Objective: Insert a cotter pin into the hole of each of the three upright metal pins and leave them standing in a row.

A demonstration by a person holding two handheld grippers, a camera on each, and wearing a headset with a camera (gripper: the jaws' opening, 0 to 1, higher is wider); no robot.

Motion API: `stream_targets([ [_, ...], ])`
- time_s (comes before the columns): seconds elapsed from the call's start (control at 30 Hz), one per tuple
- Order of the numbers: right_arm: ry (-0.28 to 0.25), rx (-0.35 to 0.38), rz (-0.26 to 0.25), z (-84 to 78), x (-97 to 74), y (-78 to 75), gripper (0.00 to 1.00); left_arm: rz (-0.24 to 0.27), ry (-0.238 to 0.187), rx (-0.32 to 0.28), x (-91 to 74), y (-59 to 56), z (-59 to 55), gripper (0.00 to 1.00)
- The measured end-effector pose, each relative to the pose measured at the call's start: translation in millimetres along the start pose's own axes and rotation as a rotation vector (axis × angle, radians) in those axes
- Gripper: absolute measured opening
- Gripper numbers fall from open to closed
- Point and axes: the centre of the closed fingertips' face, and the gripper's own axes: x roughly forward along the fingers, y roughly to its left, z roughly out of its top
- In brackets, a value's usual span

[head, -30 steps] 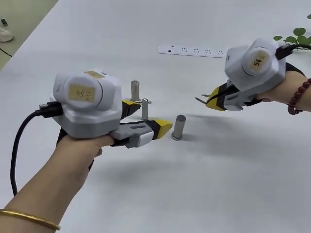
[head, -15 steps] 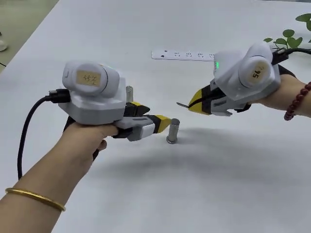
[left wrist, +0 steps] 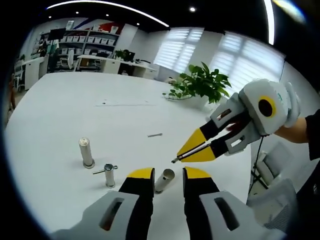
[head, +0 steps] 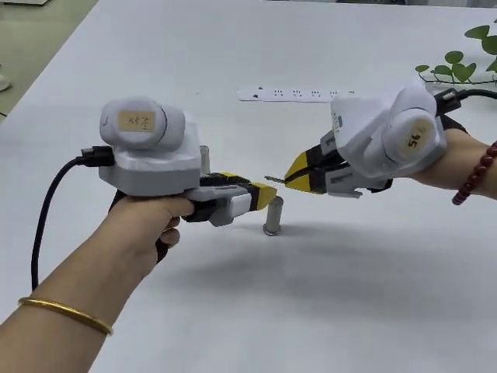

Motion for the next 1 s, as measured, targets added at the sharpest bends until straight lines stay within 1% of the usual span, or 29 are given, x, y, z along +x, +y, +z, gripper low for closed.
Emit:
stream_targets([
  [0.07, -0.007, -0.008, 0.001, 2.5, -0.2, 0.8, 0.00, -0.010, -0.004, -0.021, 0.4, -1.5, 0.9, 0.12],
  [0.17, -0.006, -0.025, 0.000, 4.2, -0.7, 1.8, 0.00, -0.016, -0.010, -0.032, 0.4, -3.2, 2.4, 0.11],
  [0.37, -0.006, -0.047, -0.004, 8.0, -1.1, 3.6, 0.00, -0.053, -0.029, -0.071, 0.7, -9.8, 6.5, 0.06],
  [0.47, -0.011, -0.048, -0.007, 8.5, -0.6, 3.1, 0.00, -0.063, -0.041, -0.089, 0.8, -11.1, 8.2, 0.02],
  [0.7, -0.012, -0.040, -0.021, 7.1, 0.9, -0.2, 0.00, -0.082, -0.052, -0.137, -0.3, -13.1, 8.7, 0.00],
  [0.87, -0.014, -0.039, -0.020, 9.0, 0.9, 0.9, 0.00, -0.088, -0.051, -0.144, -0.2, -14.3, 7.1, 0.00],
  [1.0, -0.020, -0.023, -0.017, 10.7, 1.2, 4.3, 0.00, -0.089, -0.048, -0.142, -0.6, -14.2, 5.5, 0.00],
])
